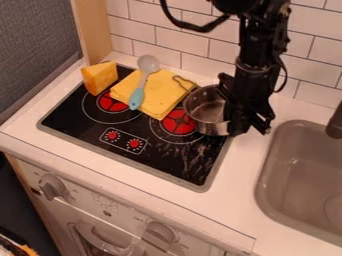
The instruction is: Moved the pan to the top right of stove
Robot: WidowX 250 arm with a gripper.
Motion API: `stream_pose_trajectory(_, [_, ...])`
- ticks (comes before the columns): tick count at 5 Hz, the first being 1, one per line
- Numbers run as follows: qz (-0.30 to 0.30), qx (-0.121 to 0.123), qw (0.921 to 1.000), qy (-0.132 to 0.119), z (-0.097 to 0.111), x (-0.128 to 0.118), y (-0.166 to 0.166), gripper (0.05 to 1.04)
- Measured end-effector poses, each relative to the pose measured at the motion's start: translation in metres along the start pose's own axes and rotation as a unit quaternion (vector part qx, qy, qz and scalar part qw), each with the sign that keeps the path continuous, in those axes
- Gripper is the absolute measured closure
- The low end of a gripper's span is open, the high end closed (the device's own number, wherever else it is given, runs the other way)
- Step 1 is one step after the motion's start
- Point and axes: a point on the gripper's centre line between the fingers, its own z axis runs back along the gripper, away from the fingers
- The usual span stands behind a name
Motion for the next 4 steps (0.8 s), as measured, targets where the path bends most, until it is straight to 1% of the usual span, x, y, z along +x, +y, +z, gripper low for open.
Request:
stream_pose_trajectory(1, [-0.003,-0.001,0.9999,0.013,-0.001,0.001,0.001,0.804])
stream_pose_trajectory(2, [-0.004,-0.002,0.9999,0.014,-0.004,-0.002,0.000,0.516])
stream_pose_trajectory(3, [0.005,0.003,0.9999,-0.014,0.013,-0.009,-0.003,0.217])
stream_pose_trajectory(4, [0.031,0.011,0.9985,-0.044,0.038,-0.021,-0.007,0.070])
